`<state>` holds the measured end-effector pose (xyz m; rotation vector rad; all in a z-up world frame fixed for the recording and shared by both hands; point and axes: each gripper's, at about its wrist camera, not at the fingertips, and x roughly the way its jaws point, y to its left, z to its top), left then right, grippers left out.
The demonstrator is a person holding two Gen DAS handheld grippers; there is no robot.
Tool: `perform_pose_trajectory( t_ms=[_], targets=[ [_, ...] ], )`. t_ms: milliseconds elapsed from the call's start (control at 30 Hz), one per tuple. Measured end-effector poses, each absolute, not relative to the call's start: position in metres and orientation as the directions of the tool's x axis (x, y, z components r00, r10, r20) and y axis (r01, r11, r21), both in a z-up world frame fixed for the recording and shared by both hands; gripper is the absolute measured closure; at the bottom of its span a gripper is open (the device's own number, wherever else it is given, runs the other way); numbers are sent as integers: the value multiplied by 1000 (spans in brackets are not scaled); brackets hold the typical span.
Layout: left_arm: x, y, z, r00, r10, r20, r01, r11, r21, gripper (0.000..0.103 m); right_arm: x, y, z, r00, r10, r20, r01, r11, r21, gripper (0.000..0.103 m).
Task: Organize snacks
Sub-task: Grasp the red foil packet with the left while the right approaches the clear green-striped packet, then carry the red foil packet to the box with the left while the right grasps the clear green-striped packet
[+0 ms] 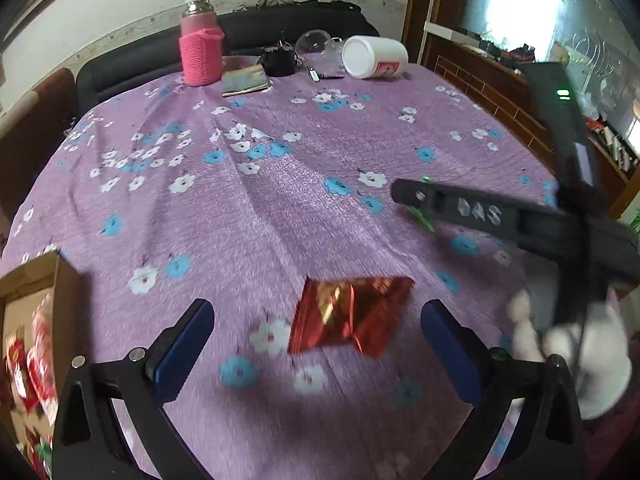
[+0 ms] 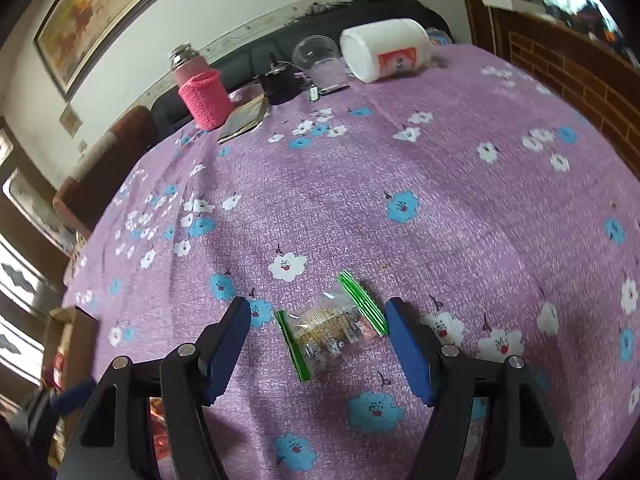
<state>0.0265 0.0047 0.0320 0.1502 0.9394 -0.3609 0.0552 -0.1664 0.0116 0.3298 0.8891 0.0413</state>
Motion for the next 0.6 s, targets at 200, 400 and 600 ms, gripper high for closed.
perform_pose_trajectory(
  t_ms=[200,400,600],
  targets=[
    [36,-10,14,525,-221,-822,401,916,10,1,51,-166,12,629,126,-767,87,969,231,55],
    [35,-16,7,513,-267,-816,437,899,-19,64,48,-170,13,635,152,-757,90,959,268,75],
    [35,-1,17,527,-301,-795,405,911,-76,72,45,-174,17,657,188,-730,78,947,313,80]
  ],
)
